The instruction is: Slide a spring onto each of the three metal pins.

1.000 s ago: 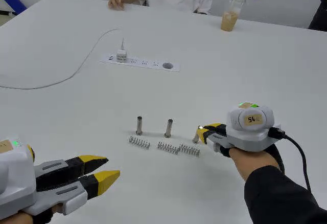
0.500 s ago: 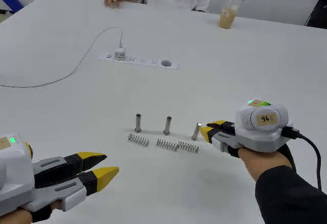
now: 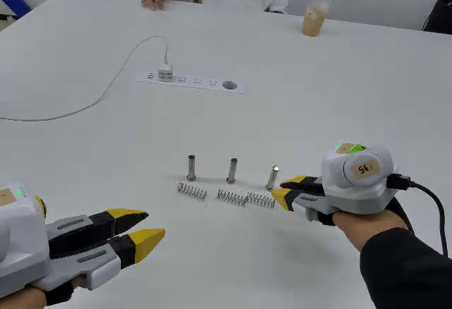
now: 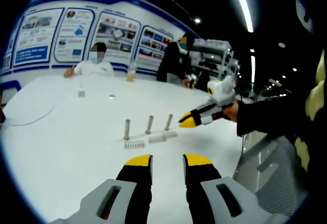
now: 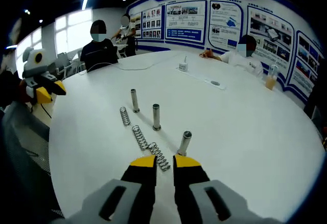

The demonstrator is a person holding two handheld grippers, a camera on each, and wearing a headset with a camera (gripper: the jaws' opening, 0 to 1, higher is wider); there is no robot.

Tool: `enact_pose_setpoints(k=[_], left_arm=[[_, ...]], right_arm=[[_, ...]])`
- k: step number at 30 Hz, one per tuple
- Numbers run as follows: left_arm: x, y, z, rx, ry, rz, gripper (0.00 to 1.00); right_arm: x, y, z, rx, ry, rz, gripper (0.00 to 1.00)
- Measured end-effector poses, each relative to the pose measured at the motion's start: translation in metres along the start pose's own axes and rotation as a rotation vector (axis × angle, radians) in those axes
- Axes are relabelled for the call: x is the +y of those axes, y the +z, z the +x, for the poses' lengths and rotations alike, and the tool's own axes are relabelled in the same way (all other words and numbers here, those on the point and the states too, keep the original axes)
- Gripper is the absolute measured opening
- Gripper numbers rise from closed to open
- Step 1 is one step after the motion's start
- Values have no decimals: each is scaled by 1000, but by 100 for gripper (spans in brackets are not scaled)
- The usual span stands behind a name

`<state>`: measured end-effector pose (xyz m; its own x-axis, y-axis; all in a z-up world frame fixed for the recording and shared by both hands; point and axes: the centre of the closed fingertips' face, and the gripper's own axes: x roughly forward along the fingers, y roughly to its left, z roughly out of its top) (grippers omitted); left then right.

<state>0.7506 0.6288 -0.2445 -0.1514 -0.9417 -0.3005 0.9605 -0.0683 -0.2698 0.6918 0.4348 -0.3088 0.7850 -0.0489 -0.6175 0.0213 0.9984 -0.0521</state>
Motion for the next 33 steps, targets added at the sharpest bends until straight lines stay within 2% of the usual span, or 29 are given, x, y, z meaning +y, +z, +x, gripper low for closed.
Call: enact_pose_setpoints(k=[6, 19, 33], left_arm=[[1, -1, 0, 4, 3, -2, 25], [2, -4, 1, 23, 9, -7, 25], [2, -9, 2, 49, 12, 0, 24]], right_arm=[[0, -14, 8, 41, 45, -48, 16], [1, -21, 22, 62, 136, -106, 16], [3, -27, 27, 75, 195, -148, 15]])
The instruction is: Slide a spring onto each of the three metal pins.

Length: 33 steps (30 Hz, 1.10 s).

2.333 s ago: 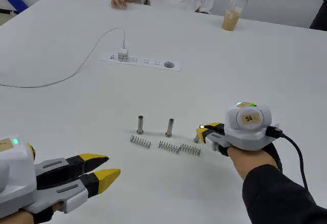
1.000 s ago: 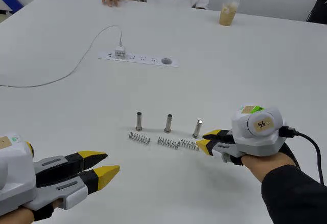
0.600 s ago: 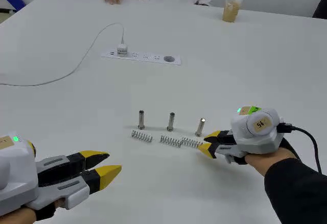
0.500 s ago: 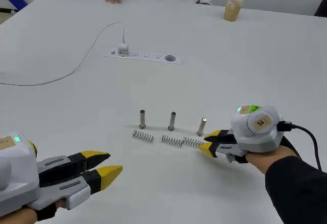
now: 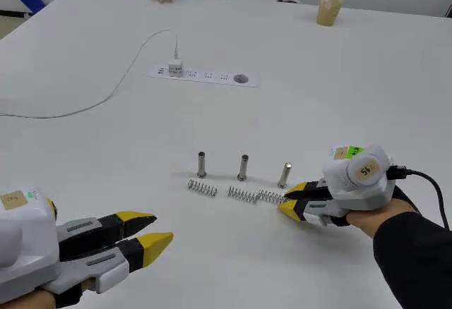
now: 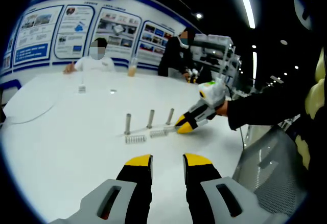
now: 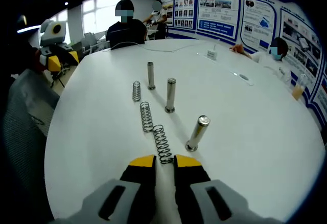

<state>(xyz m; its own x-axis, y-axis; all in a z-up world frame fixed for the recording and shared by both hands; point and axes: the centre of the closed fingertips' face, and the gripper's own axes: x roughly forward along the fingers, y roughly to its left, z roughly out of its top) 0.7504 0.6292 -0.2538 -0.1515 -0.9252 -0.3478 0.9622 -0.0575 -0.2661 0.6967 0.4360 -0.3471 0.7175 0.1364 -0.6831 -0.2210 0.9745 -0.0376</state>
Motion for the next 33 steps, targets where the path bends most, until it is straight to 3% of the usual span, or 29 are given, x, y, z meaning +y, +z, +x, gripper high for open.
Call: enact_pose_setpoints(k=[8, 20, 33], left_arm=[[-1, -1, 1, 8, -5, 7, 24], [-1, 4, 1, -11, -13, 7, 24], [-5, 13, 5, 7, -60, 72, 24]], right_arm=[[0, 0, 0, -8, 1, 5, 12], [7, 6, -15, -12, -12, 14, 12], [16, 19, -36, -3, -21, 5, 11]])
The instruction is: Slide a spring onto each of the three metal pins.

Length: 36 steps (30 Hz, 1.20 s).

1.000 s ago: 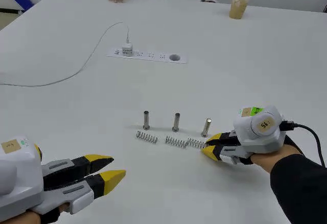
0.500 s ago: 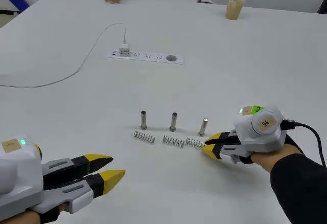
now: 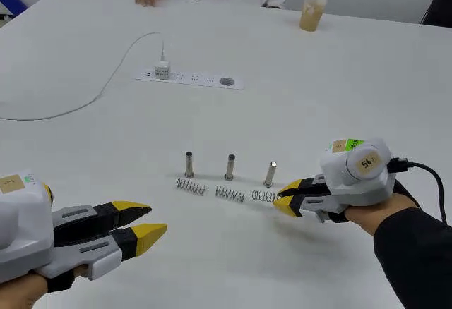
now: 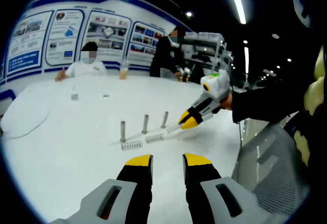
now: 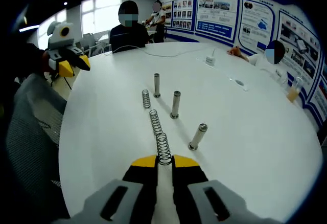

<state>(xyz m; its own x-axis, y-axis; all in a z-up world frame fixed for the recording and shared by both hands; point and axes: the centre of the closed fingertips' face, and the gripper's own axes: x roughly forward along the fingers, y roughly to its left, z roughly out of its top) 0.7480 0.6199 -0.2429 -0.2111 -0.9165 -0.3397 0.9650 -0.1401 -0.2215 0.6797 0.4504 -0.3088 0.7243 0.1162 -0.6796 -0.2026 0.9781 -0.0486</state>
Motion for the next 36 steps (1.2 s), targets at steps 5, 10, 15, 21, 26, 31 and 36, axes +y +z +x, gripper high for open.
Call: enact_pose_setpoints(k=[5, 10, 15, 21, 26, 31, 36], left_arm=[[-2, 2, 1, 30, -36, 33, 24], [-2, 8, 4, 45, -70, 67, 24], [-2, 13, 12, 49, -91, 96, 24], [-10, 17, 28, 55, -125, 153, 24], [-15, 13, 46, 81, -153, 196, 24], [-24, 7, 61, 115, -194, 250, 24], [-31, -1, 72, 154, -225, 310, 24]], right_arm=[[6, 10, -7, 4, 8, -9, 11], [14, 18, -12, 13, 19, -8, 11], [24, 27, -16, 17, 33, -24, 11], [35, 37, -21, 28, 59, -40, 11], [47, 43, -23, 47, 91, -62, 11], [59, 47, -23, 66, 125, -87, 11], [71, 51, -23, 78, 161, -102, 11]])
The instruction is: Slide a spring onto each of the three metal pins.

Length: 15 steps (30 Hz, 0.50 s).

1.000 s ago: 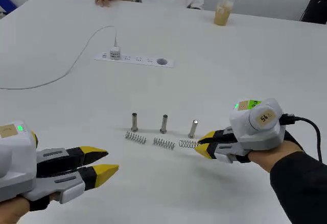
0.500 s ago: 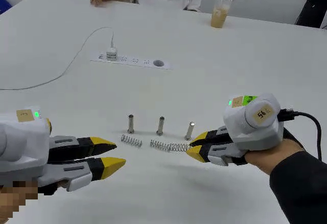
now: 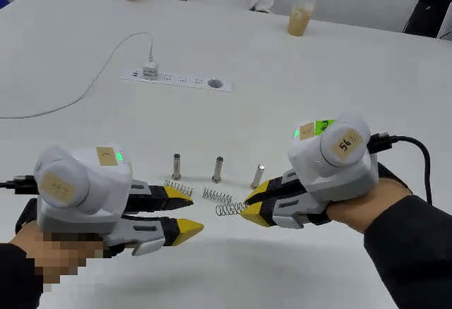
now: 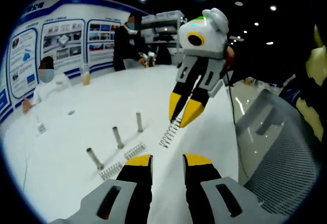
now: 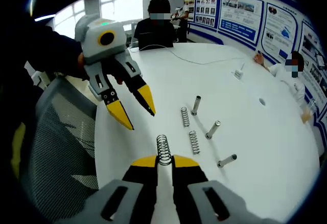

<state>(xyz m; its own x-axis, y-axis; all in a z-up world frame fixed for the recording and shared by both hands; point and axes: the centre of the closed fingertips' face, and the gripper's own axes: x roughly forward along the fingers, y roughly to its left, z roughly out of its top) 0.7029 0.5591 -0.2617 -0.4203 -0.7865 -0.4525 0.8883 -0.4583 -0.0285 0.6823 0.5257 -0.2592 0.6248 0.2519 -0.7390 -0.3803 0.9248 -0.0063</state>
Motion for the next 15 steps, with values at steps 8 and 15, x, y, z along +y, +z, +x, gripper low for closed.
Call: enact_pose_setpoints(k=[8, 15], left_arm=[[-10, -2, 14, 26, -36, 80, 21], [-14, -2, 17, 24, -45, 104, 14]], right_arm=[[18, 5, 2, 31, 47, -33, 11], [27, 16, -1, 24, 60, -62, 11]])
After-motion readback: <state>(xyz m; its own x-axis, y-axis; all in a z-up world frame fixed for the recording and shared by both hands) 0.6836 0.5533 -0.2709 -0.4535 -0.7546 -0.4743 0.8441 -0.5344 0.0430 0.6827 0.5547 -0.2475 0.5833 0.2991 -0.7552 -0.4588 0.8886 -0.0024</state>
